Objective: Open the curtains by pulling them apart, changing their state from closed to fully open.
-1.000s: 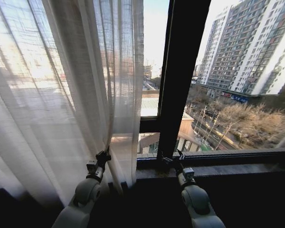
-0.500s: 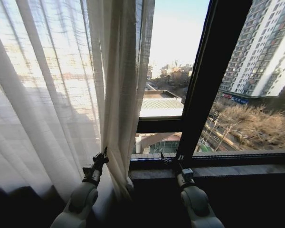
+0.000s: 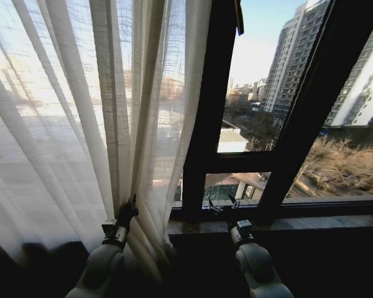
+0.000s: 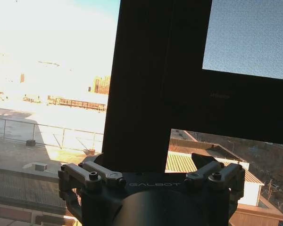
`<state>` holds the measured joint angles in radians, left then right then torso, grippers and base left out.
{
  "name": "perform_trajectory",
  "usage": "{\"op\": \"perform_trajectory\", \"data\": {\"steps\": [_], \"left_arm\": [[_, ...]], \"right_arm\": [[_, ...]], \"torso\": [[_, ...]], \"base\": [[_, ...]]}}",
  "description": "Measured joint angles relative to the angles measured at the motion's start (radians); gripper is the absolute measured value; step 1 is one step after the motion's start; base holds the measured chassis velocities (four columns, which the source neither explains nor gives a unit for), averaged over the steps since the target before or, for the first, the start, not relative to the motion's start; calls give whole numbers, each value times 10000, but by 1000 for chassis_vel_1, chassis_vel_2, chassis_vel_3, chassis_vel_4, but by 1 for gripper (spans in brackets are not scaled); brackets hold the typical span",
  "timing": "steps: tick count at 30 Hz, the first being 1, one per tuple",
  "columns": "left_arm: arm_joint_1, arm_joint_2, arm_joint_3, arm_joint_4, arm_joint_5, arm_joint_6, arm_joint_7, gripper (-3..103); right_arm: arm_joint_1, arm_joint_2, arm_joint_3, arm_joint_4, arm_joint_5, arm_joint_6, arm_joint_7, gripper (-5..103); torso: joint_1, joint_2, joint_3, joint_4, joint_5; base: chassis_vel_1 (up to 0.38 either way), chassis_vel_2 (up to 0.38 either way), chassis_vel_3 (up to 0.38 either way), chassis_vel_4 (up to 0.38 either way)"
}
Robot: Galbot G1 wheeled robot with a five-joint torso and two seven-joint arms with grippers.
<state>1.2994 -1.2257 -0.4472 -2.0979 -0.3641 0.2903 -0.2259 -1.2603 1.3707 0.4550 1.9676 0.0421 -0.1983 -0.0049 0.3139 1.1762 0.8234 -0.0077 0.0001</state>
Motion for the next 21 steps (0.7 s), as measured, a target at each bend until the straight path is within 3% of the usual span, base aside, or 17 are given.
{"op": "perform_trajectory", "data": {"steps": [21], "left_arm": [[586,-68,-332,-544,36,-174,23,0]], "right_arm": [[-296,140,-203,475,-163,-145,-8,100]], "torso": [[2,-2,2,1,2]], "base": [[347,356,-353,-359]]}}
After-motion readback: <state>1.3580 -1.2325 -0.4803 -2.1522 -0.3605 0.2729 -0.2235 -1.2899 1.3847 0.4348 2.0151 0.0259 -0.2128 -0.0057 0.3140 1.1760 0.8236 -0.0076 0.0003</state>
